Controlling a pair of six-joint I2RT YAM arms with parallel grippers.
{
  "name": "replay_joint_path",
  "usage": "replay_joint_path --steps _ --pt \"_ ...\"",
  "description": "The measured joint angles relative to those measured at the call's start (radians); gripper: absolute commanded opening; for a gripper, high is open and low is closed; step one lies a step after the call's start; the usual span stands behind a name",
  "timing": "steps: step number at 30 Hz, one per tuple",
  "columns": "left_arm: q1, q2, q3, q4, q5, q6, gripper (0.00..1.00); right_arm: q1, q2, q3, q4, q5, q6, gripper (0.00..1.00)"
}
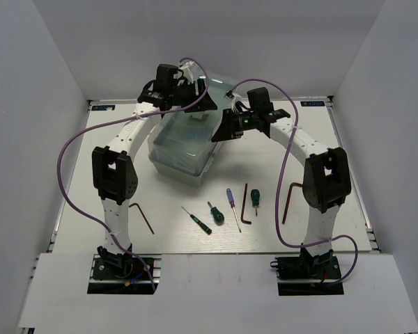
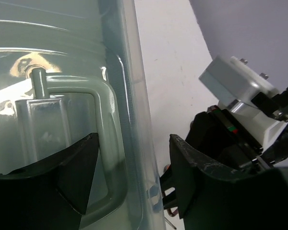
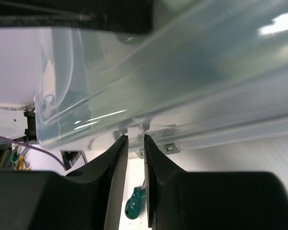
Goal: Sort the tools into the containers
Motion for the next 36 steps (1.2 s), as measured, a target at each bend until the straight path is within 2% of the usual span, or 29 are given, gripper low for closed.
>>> replay_joint_path --steps 7,17,24,36 --pt "0.0 -0.009 -0.045 0.072 0.068 -0.043 0.68 0.015 0.0 0.0 -0.002 -0.012 0.004 0.26" --pt "0.011 -0.022 -0.077 0.11 0.092 -0.074 0.66 0.008 0.0 0.014 -0.034 0.072 0.002 0.26" --pt "0.031 -0.034 -0.113 0.153 0.16 -0.112 0.63 -0.015 0.0 0.016 -0.029 0.118 0.002 0.26" --pt "0.071 -0.04 -0.205 0.367 0.301 -0.285 0.62 -0.034 0.017 0.037 -0.047 0.135 0.0 0.27"
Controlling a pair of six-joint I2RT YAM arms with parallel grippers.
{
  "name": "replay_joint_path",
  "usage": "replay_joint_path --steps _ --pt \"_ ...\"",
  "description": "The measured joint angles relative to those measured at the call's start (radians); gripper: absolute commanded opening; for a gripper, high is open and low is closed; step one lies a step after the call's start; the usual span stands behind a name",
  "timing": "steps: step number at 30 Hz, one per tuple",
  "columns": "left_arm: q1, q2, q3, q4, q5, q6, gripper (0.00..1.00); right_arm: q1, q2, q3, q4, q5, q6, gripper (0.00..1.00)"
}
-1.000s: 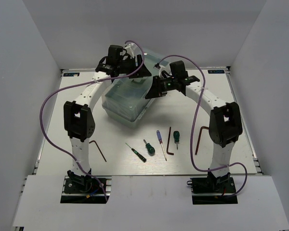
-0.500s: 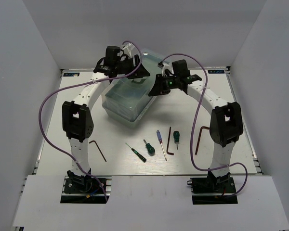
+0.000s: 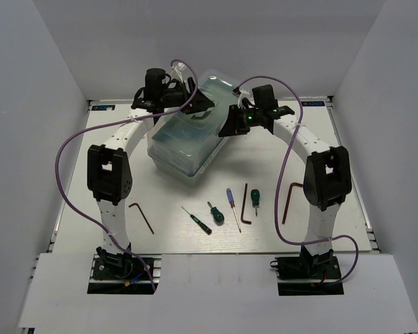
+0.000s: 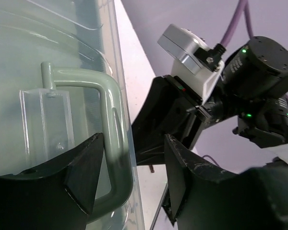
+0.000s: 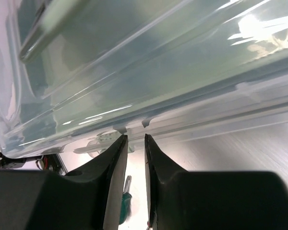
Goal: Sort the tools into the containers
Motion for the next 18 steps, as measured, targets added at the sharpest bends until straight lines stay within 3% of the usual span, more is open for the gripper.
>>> replay_joint_path --steps 18 --pt "0.008 0.0 -0.018 0.141 0.09 -0.132 0.61 -0.071 0.002 0.011 0.015 -0.049 0.073 0.33"
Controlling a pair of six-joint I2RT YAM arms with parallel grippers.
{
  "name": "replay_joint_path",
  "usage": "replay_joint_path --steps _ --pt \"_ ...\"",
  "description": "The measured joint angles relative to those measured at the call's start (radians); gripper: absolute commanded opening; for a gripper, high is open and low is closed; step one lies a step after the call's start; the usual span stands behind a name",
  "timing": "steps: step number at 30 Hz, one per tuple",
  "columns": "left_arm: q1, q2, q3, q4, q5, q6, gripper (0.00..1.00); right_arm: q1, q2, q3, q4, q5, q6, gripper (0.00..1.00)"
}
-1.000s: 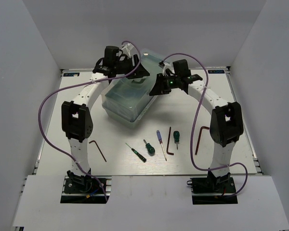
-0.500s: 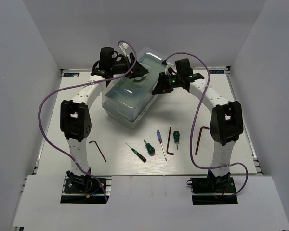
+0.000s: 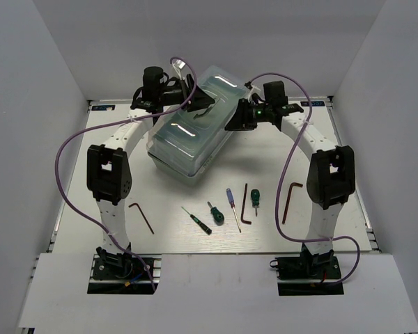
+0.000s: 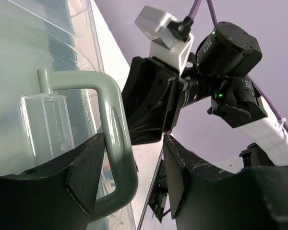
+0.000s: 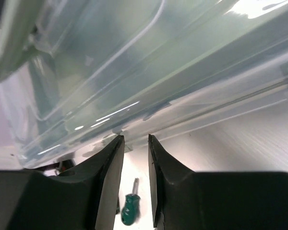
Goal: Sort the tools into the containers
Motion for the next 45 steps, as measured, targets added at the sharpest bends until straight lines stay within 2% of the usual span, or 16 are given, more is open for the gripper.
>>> replay_joint_path --steps 5,13,20,30,45 --pt "0.007 0.0 -0.004 0.002 0.0 -0.001 0.61 -0.031 -0.002 0.019 0.058 -0.037 0.099 0.36" --pt "0.005 0.0 -0.011 0.013 0.023 -0.01 0.61 -0.034 -0.023 0.06 0.244 -0.051 0.327 0.41" --pt "0.004 0.0 -0.025 0.019 0.031 -0.011 0.61 -0.019 -0.021 0.098 0.271 0.0 0.455 0.44" --pt "0.005 0.0 -0.039 0.039 0.031 -0.017 0.59 0.008 -0.003 0.144 0.224 0.077 0.472 0.44" --pt "0.007 0.0 -0.049 0.058 0.029 -0.029 0.59 0.026 0.055 0.159 0.161 0.112 0.469 0.44"
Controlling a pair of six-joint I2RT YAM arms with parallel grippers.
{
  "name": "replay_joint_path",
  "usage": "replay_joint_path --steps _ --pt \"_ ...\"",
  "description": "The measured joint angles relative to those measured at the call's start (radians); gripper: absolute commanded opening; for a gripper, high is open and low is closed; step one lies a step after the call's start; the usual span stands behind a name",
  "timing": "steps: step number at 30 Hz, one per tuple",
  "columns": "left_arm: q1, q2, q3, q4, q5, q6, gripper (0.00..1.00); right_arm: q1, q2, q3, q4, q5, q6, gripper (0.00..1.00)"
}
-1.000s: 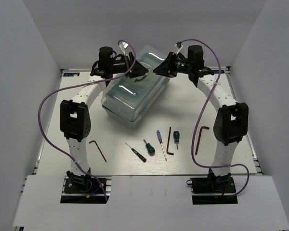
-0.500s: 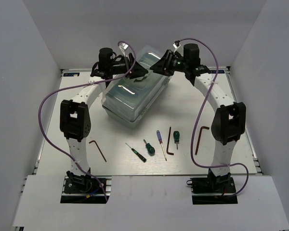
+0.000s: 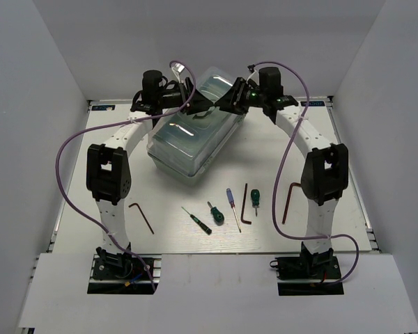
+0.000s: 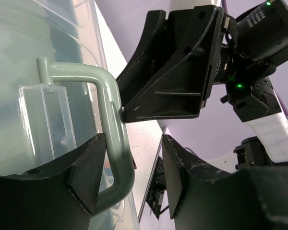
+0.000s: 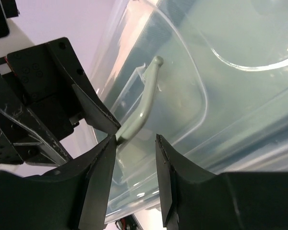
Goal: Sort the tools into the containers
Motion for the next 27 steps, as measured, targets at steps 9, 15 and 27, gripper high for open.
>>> replay_joint_path --steps 9,15,27 --pt "0.008 0.0 -0.032 0.005 -0.002 -0.001 0.59 0.053 0.06 0.058 -0.006 0.039 -0.006 0.37" --pt "0.009 -0.002 -0.045 0.005 0.001 -0.003 0.66 0.054 0.062 0.058 -0.054 0.056 0.089 0.0" --pt "0.102 -0.097 0.085 -0.197 -0.036 0.081 0.77 0.022 0.068 0.138 -0.149 -0.001 0.016 0.0"
